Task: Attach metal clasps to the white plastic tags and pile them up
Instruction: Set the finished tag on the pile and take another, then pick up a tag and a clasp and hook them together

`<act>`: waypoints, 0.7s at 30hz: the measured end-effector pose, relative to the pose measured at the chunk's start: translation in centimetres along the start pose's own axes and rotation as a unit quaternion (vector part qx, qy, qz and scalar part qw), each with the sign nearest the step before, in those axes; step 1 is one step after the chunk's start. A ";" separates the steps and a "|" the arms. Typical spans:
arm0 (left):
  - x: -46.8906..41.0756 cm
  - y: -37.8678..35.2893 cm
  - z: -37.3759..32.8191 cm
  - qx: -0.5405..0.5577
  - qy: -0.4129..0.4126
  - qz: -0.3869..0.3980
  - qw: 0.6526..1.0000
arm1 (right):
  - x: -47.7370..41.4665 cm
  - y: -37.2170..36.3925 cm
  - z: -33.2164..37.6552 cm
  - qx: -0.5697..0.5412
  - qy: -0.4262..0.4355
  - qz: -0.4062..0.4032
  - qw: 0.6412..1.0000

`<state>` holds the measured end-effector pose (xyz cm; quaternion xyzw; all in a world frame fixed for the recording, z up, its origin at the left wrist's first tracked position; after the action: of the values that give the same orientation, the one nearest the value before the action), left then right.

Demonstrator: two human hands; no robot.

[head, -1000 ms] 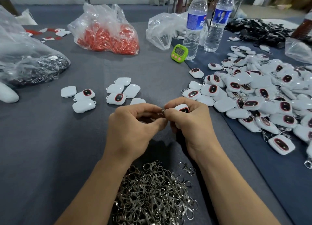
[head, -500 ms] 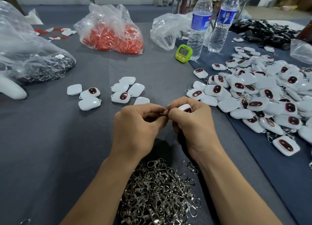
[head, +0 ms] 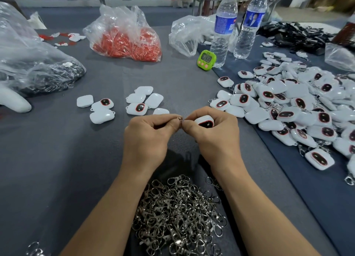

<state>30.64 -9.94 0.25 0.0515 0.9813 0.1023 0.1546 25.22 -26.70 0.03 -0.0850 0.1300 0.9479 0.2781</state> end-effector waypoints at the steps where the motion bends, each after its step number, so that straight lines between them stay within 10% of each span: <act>1: 0.0 0.0 0.0 -0.006 -0.005 0.001 1.000 | 0.0 -0.2 0.1 -0.003 0.004 0.009 1.000; 21: 1.1 -0.4 -2.4 -0.058 -0.056 0.001 0.997 | 0.8 0.7 0.1 0.050 -0.014 0.018 0.999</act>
<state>28.84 -10.66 2.11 0.0489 0.9635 0.1559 0.2118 24.18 -26.85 0.04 -0.0556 0.1745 0.9461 0.2670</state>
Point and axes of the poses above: each hand's wrist, its own x-axis away from the middle knuckle, its own y-axis out of the back of the hand, z = x × y, the point moved 9 cm from there along -x, towards the middle knuckle
